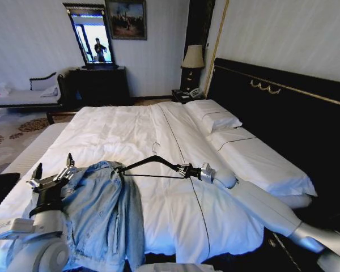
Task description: Pick up the clothes from the bed and hang them on the clothes hanger.
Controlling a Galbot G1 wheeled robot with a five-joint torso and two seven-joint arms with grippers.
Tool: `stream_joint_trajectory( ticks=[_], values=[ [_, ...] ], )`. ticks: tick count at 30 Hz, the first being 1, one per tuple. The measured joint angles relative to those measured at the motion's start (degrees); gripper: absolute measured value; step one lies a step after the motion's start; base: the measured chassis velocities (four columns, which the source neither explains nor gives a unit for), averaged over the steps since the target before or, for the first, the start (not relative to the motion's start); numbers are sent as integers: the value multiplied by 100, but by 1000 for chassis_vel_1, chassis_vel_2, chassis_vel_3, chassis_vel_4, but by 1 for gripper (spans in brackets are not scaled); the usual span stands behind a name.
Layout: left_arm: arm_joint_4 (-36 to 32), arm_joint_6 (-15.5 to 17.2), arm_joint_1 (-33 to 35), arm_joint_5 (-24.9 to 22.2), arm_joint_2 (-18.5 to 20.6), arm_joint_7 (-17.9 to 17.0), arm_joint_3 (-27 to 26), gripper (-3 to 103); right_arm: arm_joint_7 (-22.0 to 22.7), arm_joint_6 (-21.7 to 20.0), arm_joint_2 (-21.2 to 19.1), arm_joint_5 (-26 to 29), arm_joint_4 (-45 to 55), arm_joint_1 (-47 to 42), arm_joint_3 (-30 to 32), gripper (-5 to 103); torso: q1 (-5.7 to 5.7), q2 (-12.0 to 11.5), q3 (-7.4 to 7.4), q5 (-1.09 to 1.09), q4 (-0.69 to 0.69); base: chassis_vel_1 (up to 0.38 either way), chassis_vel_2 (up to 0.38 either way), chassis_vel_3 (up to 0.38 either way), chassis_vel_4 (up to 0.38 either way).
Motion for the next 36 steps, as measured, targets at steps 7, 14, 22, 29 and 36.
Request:
stream_joint_trajectory(
  ticks=[7, 14, 22, 29, 36],
  values=[
    [2, -6, 2, -8, 5, 0, -5, 100, -10, -6, -1, 13, -8, 0, 10, 18, 0, 0, 0, 1, 0, 53, 48, -56, -64],
    [21, -23, 7, -11, 0, 0, -13, 100, -12, -24, 23, 29, -16, -2, 11, 18, 0, 0, 0, 0, 0, 57, 64, -67, -61],
    [46, -33, 8, -20, -2, 0, -27, 100, -11, -29, 58, 39, -40, 8, 7, 18, 0, 0, 0, 0, 0, 53, 63, -52, -54],
    [67, -41, -4, -20, -2, -1, -30, 100, -28, -29, 98, 29, -82, 23, -11, 18, 0, 0, 0, 0, 0, 67, 70, -54, -64],
    [94, -44, -26, -20, -2, -1, -30, 100, -18, -26, 135, 34, -120, 42, -43, 18, 0, 0, 0, 1, 0, 76, 93, -85, -81]
  ],
)
